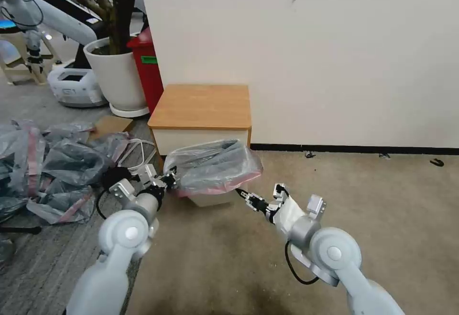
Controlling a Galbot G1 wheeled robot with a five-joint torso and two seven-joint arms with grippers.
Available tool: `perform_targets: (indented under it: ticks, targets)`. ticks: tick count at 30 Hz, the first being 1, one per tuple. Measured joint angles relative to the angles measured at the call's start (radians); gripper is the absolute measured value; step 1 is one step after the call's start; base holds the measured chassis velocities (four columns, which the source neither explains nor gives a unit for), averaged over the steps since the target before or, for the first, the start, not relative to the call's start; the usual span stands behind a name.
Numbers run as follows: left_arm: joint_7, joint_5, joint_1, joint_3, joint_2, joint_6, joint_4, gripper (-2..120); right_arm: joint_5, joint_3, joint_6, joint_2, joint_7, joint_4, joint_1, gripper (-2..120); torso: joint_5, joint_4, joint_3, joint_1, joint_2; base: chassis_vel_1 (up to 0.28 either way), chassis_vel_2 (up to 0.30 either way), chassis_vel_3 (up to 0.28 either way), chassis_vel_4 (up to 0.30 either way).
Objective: Pick up the garbage bag from the table and place it over the trash can.
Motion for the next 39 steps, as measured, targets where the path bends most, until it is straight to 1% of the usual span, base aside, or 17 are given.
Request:
perform_targets:
  ticks: [3, 4, 5, 6, 7, 8, 10, 11, 12, 13, 14, 15, 20, 24, 30, 34, 39]
  targets:
    - [-0.004, -0.027, -0.001, -0.015, 0.021, 0.006, 0.000, 6, -0.002, 0.000, 0.022, 0.002, -0.062, -0.027, -0.005, 52, -0.0001, 0.0001, 0.000, 0.000, 0.000, 0.000, 0.000, 0.000, 0.000]
    - [-0.004, -0.027, -0.001, -0.015, 0.021, 0.006, 0.000, 6, -0.002, 0.000, 0.022, 0.002, -0.062, -0.027, -0.005, 52, -0.0001, 0.0001, 0.000, 0.000, 0.000, 0.000, 0.000, 0.000, 0.000]
    - [-0.007, -0.036, -0.001, -0.020, 0.026, 0.008, 0.000, 6, -0.005, 0.000, 0.027, 0.003, -0.088, -0.038, -0.006, 59, -0.0001, 0.0000, 0.000, 0.000, 0.000, 0.000, 0.000, 0.000, 0.000]
    - [-0.007, -0.040, -0.001, -0.022, 0.028, 0.009, 0.000, 6, -0.005, 0.000, 0.030, 0.004, -0.100, -0.043, -0.006, 60, 0.0000, 0.0001, 0.000, 0.000, 0.000, 0.000, 0.000, 0.000, 0.000]
    - [-0.009, -0.046, -0.001, -0.027, 0.032, 0.010, -0.001, 6, -0.006, -0.001, 0.042, 0.007, -0.143, -0.056, -0.007, 68, -0.0001, 0.0001, 0.000, 0.000, 0.000, 0.000, 0.000, 0.000, 0.000]
    - [-0.009, -0.046, -0.001, -0.027, 0.032, 0.010, -0.001, 6, -0.006, -0.001, 0.042, 0.007, -0.143, -0.056, -0.007, 68, -0.0001, 0.0001, 0.000, 0.000, 0.000, 0.000, 0.000, 0.000, 0.000]
    - [-0.009, -0.050, 0.000, -0.031, 0.035, 0.010, -0.002, 6, -0.009, -0.002, 0.050, 0.009, -0.191, -0.069, -0.007, 73, -0.0001, 0.0001, 0.000, 0.000, 0.000, 0.000, 0.000, 0.000, 0.000]
    - [-0.010, -0.052, 0.001, -0.034, 0.038, 0.010, -0.003, 6, -0.010, -0.004, 0.058, 0.010, -0.241, -0.083, -0.006, 82, 0.0000, 0.0000, 0.000, 0.000, 0.000, 0.000, 0.000, 0.000, 0.000]
    - [-0.010, -0.052, 0.001, -0.034, 0.038, 0.010, -0.003, 6, -0.010, -0.004, 0.058, 0.010, -0.241, -0.083, -0.006, 82, 0.0000, 0.0000, 0.000, 0.000, 0.000, 0.000, 0.000, 0.000, 0.000]
    - [-0.010, -0.053, 0.002, -0.035, 0.039, 0.011, -0.004, 6, -0.010, -0.006, 0.067, 0.012, -0.274, -0.093, -0.005, 86, -0.0001, 0.0001, 0.000, 0.000, 0.000, 0.000, 0.000, 0.000, 0.000]
    - [-0.010, -0.053, 0.002, -0.036, 0.039, 0.011, -0.005, 6, -0.010, -0.006, 0.072, 0.012, -0.288, -0.097, -0.004, 88, -0.0001, 0.0000, 0.000, 0.000, 0.000, 0.000, 0.000, 0.000, 0.000]
    - [-0.010, -0.053, 0.003, -0.038, 0.039, 0.011, -0.005, 6, -0.010, -0.006, 0.076, 0.013, -0.308, -0.107, -0.002, 94, -0.0001, 0.0001, 0.000, 0.000, 0.000, 0.000, 0.000, 0.000, 0.000]
    - [-0.011, -0.052, 0.001, -0.034, 0.034, 0.011, -0.007, 6, -0.026, -0.012, 0.081, 0.018, -0.335, -0.123, 0.002, 103, -0.0001, 0.0000, 0.000, 0.000, 0.000, 0.000, 0.000, 0.000, 0.000]
    - [-0.012, -0.050, 0.000, -0.030, 0.029, 0.011, -0.009, 6, -0.029, -0.020, 0.081, 0.032, -0.336, -0.130, 0.015, 105, 0.0000, 0.0000, 0.000, 0.000, 0.000, 0.000, 0.000, 0.000, 0.000]
    - [-0.013, -0.046, 0.004, -0.026, 0.027, 0.011, -0.011, 6, -0.028, -0.022, 0.087, 0.041, -0.337, -0.135, 0.035, 103, 0.0000, 0.0000, 0.000, 0.000, 0.000, 0.000, 0.000, 0.000, 0.000]
    - [-0.013, -0.039, 0.009, -0.022, 0.022, 0.011, -0.011, 6, -0.026, -0.024, 0.087, 0.041, -0.335, -0.135, 0.043, 99, 0.0000, 0.0001, 0.000, 0.000, 0.000, 0.000, 0.000, 0.000, 0.000]
    - [-0.013, -0.025, 0.010, -0.011, 0.013, 0.011, -0.011, 6, -0.025, -0.029, 0.087, 0.046, -0.330, -0.133, 0.047, 84, 0.0000, 0.0001, 0.000, 0.000, 0.000, 0.000, 0.000, 0.000, 0.000]
